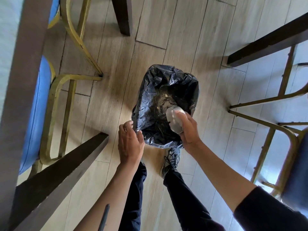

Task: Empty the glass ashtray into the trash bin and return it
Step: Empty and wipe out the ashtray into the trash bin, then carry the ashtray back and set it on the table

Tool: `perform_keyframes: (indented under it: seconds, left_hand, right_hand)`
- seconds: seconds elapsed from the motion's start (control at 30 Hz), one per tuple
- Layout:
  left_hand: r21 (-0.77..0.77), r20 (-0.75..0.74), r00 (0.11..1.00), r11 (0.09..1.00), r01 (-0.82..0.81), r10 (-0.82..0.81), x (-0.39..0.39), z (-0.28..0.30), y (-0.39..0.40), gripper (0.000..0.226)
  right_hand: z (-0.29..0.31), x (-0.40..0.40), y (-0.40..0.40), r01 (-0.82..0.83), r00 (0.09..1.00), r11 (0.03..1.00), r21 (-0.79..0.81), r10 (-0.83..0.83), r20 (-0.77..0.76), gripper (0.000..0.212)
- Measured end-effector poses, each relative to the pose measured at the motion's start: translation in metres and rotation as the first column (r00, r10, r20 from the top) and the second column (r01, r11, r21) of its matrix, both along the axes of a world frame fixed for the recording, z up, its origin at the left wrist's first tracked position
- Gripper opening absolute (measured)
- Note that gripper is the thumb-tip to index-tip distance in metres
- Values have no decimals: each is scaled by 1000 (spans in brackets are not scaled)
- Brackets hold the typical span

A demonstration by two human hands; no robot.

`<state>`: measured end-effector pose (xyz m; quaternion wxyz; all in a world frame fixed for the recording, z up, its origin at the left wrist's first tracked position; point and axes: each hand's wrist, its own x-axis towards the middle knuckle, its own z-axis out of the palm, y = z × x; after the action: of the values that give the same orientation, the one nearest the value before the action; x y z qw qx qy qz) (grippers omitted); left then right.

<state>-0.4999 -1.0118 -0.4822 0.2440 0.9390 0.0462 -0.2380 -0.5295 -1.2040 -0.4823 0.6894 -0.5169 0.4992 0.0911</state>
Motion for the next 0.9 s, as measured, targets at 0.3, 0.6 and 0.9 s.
perform_keyframes:
  seconds: [0.3,0.6,0.9]
  left_hand:
    - [-418,-166,986,904,-85,16,1,47,-21,28]
    - [-499,-336,936,822,-274,108,-5,158,-41,34]
    - [-582,-396,917,760,-288,45,-20,330,-17,30]
  right_hand:
    - [46,-4,9,429,898,741,517,-413,-154,52]
    - [170,-14,10,279,960,857,434,-249,-127,47]
    - [343,-56,16,26,999,987,156,-19,-48,50]
